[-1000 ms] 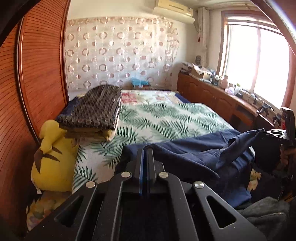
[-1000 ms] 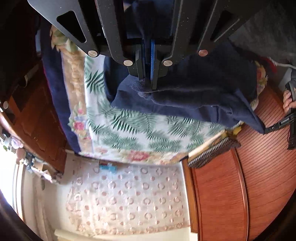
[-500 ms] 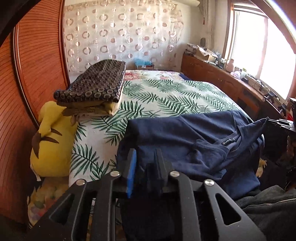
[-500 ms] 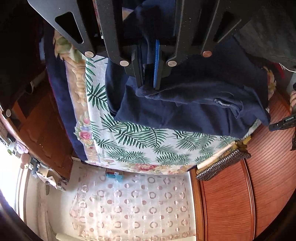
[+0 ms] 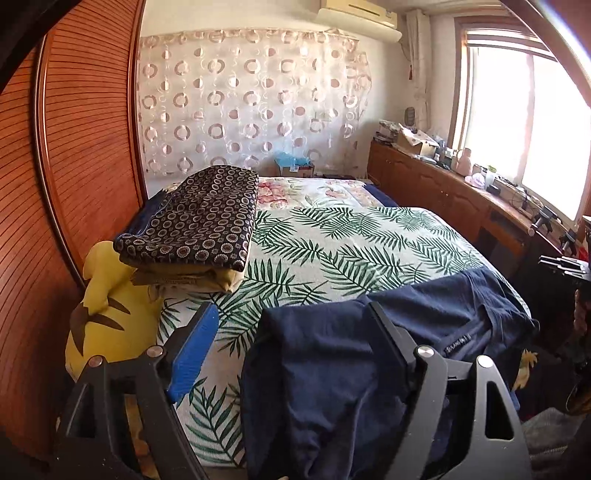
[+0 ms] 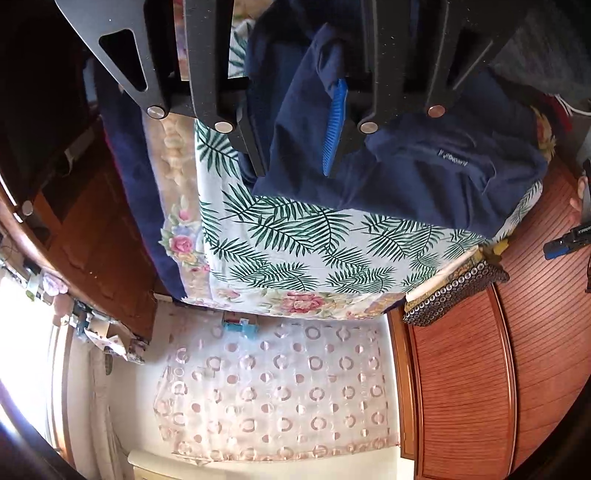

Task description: Fold small clothes

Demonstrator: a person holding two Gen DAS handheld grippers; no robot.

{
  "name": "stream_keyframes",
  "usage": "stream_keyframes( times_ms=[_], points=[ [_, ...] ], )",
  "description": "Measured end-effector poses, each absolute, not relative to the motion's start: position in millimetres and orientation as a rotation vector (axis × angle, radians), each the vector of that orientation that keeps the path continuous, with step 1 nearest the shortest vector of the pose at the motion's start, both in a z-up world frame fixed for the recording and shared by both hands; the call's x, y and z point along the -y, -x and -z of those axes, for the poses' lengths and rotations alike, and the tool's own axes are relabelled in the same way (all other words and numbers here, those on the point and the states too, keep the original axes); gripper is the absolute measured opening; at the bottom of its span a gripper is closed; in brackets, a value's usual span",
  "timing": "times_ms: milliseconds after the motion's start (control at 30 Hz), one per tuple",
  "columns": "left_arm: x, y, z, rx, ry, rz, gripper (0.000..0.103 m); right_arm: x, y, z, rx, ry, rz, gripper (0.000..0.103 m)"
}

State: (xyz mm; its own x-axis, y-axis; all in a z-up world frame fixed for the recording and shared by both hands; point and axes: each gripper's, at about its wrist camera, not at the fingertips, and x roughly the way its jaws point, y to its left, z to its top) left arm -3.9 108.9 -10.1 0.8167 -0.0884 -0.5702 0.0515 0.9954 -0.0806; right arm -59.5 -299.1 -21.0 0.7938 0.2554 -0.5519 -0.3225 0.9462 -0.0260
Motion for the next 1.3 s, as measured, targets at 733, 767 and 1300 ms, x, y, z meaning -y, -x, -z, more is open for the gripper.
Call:
stream_keyframes(
  times_ms=[733, 767, 1300],
  points=[
    [-120.7, -73.4, 79.3, -0.772, 0.101, 0.018, 0.081, 289.7, -70.4, 83.6, -0.742, 0.086, -0.261, 0.045],
    [-121.7, -74.6, 79.8, -0.774, 0.104, 0.018, 0.081, 287.7, -74.8, 86.4, -0.751, 0.089, -0.254, 0.045],
    [-119.5, -103.4, 105.4, -0.874, 0.173, 0.096, 0.048, 284.5, -77.4, 97.7, -0.724, 0.123, -0.229, 0.047]
  ],
)
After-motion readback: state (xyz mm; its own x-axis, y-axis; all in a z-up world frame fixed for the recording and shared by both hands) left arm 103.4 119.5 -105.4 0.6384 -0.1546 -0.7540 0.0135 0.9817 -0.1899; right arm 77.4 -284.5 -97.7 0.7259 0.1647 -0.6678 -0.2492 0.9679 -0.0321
